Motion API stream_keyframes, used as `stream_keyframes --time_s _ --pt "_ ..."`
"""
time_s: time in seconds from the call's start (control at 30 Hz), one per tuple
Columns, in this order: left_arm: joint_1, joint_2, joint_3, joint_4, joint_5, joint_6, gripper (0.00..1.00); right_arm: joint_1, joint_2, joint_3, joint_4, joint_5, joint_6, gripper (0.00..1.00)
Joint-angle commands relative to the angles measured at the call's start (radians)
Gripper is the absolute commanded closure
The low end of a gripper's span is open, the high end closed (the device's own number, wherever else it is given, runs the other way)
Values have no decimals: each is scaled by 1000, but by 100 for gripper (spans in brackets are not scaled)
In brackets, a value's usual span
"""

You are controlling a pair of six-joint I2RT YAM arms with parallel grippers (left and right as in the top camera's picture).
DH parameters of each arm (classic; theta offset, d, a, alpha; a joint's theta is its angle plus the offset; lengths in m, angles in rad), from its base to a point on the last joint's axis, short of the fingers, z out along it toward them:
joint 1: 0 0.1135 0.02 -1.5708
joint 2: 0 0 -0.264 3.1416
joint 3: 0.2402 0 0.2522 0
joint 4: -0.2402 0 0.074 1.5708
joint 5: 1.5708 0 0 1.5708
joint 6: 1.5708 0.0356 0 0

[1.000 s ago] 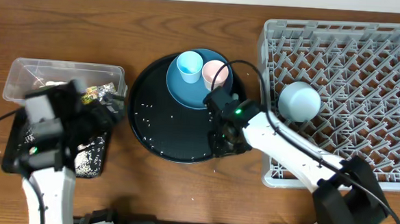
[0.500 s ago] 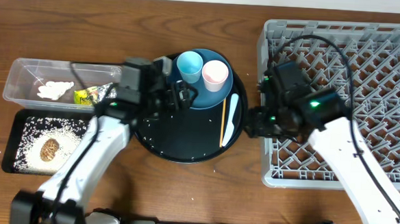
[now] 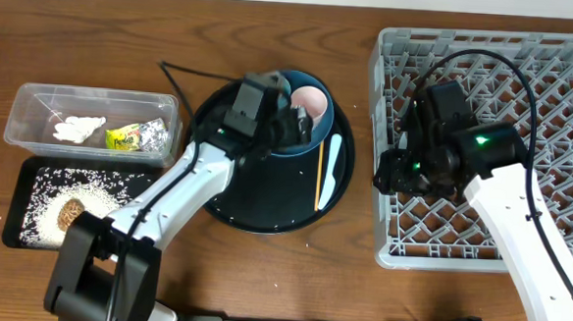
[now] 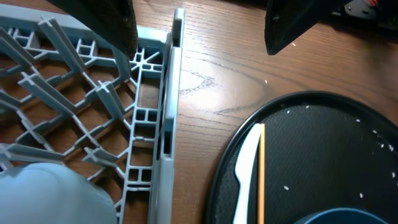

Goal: Sort waste into correct bins and load items into the dishwasher rack

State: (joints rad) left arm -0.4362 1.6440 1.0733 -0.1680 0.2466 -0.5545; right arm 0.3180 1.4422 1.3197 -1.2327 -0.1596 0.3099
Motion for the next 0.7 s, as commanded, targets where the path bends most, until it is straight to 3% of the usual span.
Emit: stream_keyframes --time_s 0.0,0.27,0.47,0.67 --pt "-4 49 59 -2 -77 -8 18 -10 -10 8 -10 3 -37 40" --pt "-4 29 64 -174 -100 -5 27 -10 -10 6 -47 32 -48 39" --pt "-2 -65 64 -329 -192 -5 27 -10 -10 6 -52 32 -57 39" --pt "8 -70 41 -391 -323 -104 26 -6 -10 5 -73 27 -56 40"
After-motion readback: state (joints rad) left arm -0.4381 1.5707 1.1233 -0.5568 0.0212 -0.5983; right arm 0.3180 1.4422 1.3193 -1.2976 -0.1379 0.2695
